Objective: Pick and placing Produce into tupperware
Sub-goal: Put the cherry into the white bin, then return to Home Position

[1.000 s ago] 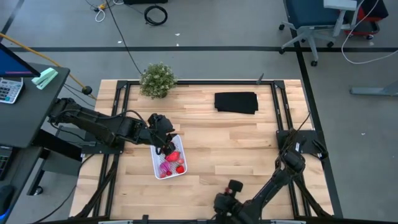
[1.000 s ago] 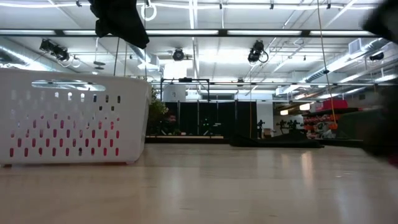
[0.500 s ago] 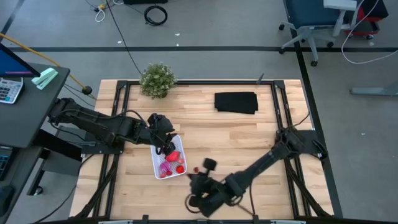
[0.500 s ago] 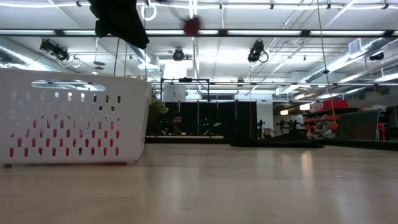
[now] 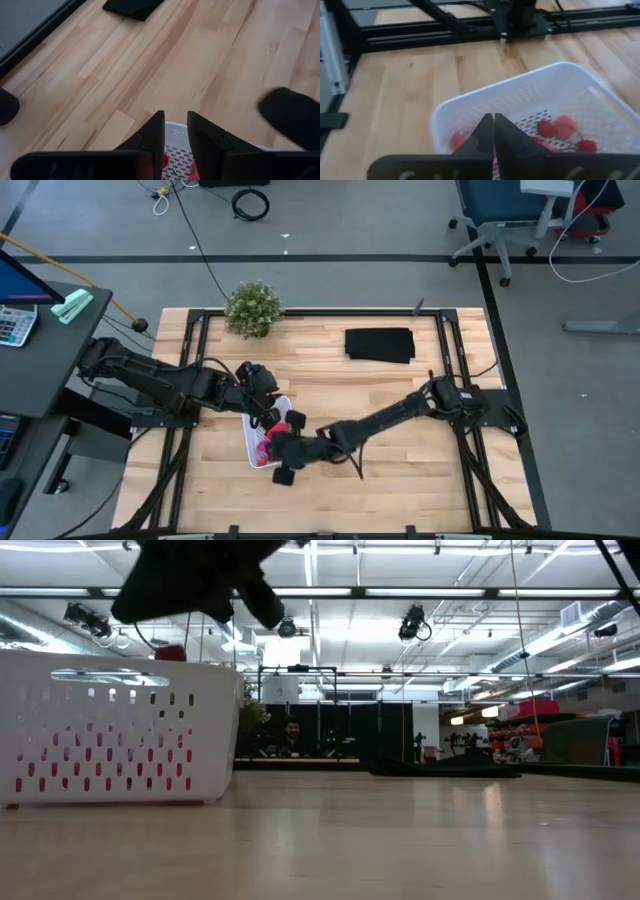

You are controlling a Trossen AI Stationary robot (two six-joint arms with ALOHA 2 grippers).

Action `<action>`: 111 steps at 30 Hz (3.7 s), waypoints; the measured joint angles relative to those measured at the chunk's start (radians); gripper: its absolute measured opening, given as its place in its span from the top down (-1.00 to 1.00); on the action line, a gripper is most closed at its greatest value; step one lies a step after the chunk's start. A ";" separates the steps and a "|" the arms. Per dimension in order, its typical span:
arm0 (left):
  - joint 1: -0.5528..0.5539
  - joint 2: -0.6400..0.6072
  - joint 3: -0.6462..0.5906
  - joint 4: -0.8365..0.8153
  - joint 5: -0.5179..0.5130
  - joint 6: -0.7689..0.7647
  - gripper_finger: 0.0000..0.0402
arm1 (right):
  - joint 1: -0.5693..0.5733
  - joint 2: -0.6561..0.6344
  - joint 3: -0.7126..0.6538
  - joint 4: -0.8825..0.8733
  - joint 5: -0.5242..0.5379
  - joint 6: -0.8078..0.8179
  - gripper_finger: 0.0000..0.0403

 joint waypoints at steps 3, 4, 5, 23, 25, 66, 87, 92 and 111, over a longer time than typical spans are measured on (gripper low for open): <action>0.000 0.000 0.000 -0.010 0.000 0.000 0.53 | -0.026 0.000 0.000 0.000 -0.066 0.004 0.98; 0.000 0.000 0.000 -0.017 0.000 0.000 0.53 | -0.032 0.000 0.000 -0.001 -0.106 0.014 0.97; 0.000 0.000 0.000 -0.024 0.000 0.000 0.53 | -0.036 0.000 0.000 -0.005 -0.147 0.026 0.97; 0.000 0.000 0.000 -0.041 0.000 -0.028 0.55 | -0.044 0.000 0.000 -0.080 -0.183 0.015 0.61; 0.000 0.000 0.000 -0.040 0.000 -0.028 0.57 | -0.044 0.000 0.000 -0.080 -0.182 -0.005 0.56; -0.249 -0.815 -0.272 0.028 -0.015 0.111 0.76 | 0.454 -1.025 -0.563 -0.725 0.371 0.355 0.50; -0.172 -0.792 -0.830 0.988 0.147 0.412 0.79 | 0.473 -1.660 -1.439 0.192 0.325 -0.006 0.50; -0.148 -0.792 -0.830 0.983 0.147 0.423 0.79 | 0.473 -1.678 -1.503 0.291 0.358 -0.012 0.51; 0.068 -0.785 -0.829 1.019 0.132 0.448 0.82 | 0.428 -1.715 -1.504 0.254 0.520 -0.145 0.50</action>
